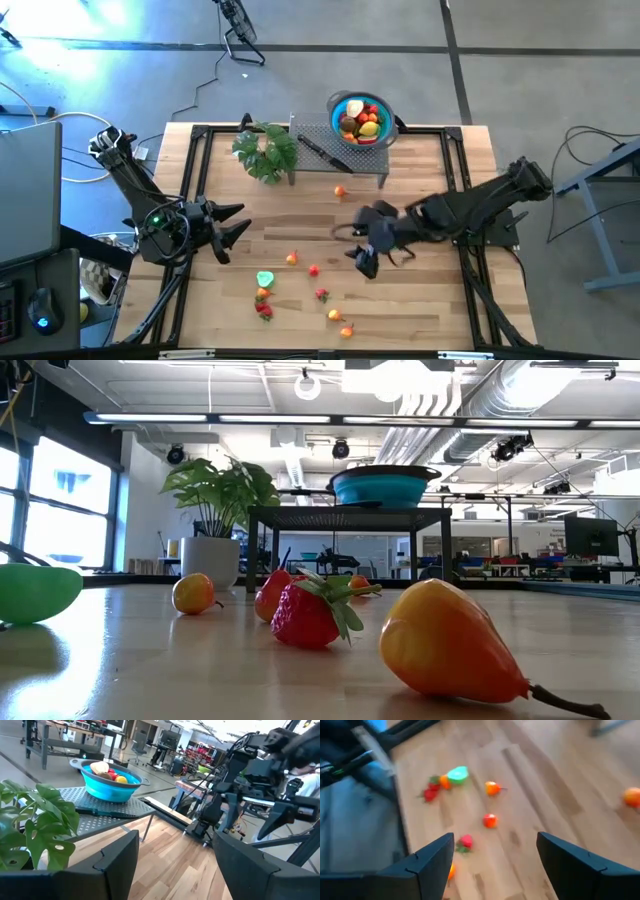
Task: Pick & Place Fruit
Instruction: Put the yellow pear in the blue bowl on the shelf
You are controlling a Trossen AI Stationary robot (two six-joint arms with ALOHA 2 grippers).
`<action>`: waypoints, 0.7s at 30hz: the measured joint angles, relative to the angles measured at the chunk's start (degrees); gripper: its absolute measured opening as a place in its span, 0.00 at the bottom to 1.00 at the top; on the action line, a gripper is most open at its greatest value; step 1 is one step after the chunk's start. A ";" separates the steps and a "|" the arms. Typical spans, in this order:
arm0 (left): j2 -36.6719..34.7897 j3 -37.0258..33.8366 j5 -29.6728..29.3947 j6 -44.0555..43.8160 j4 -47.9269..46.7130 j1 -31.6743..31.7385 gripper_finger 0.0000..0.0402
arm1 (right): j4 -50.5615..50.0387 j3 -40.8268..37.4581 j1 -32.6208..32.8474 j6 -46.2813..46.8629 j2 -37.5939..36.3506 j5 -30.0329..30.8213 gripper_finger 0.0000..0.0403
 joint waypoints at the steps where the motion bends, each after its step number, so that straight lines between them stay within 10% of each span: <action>1: 0.00 0.00 0.03 0.01 0.00 0.00 0.62 | -1.52 0.00 1.27 2.07 0.00 3.43 0.68; 8: 0.00 0.00 0.13 0.05 -0.91 0.00 0.62 | -13.62 0.00 9.17 18.34 1.39 25.27 0.67; 21: 0.00 0.00 4.20 -0.19 -1.20 0.00 0.62 | -23.75 -0.02 17.63 44.70 9.30 30.12 0.67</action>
